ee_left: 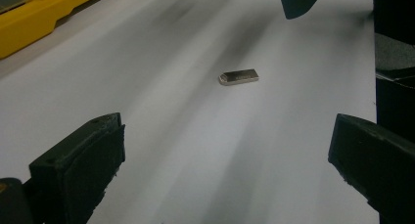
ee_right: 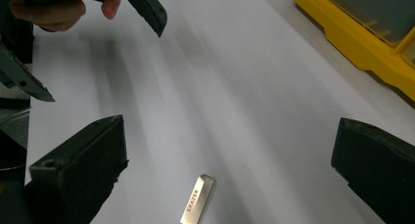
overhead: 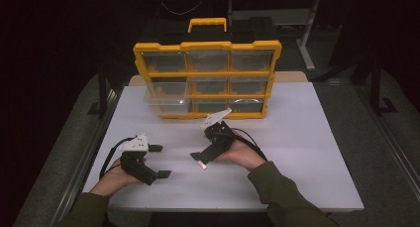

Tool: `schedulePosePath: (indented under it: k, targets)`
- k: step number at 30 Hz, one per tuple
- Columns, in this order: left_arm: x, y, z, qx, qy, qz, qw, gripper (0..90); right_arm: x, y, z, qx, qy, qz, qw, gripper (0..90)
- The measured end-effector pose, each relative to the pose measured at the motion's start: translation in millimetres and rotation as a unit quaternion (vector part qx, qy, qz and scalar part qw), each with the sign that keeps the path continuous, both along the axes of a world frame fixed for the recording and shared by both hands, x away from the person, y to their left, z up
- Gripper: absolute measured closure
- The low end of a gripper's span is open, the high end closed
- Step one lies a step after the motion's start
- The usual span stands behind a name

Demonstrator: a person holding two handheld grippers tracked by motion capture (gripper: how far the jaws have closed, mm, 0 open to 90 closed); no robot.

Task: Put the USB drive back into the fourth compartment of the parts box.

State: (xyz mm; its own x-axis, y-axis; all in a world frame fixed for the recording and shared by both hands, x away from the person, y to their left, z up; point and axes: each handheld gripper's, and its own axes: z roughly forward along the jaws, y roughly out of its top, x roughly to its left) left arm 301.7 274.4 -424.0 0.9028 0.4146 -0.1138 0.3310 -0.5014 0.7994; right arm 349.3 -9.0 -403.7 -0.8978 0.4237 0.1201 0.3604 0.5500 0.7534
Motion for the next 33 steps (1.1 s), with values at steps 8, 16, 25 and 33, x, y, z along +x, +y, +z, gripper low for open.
schedulePosePath:
  k: [8,16,25,33]
  targets:
    - [-1.1,-0.1,-1.1,0.0,-0.001,-0.002,1.0,0.0,-1.2,0.9,-3.2,-0.006,-0.001,0.001,1.0,0.0]
    - [-1.7,-1.0,-1.7,0.0,-0.001,-0.002,1.0,0.0,-2.9,1.6,-10.5,-0.021,-0.002,0.004,0.9998,0.0]
    - [-2.0,-0.4,-1.9,0.0,-0.002,-0.002,1.0,0.0,-4.6,2.5,-15.8,-0.028,0.003,0.01,0.9996,0.0]
    - [-2.5,-0.8,-2.2,0.001,-0.003,-0.003,1.0,0.0,-5.9,3.8,-20.1,-0.035,0.005,0.013,0.9993,0.0]
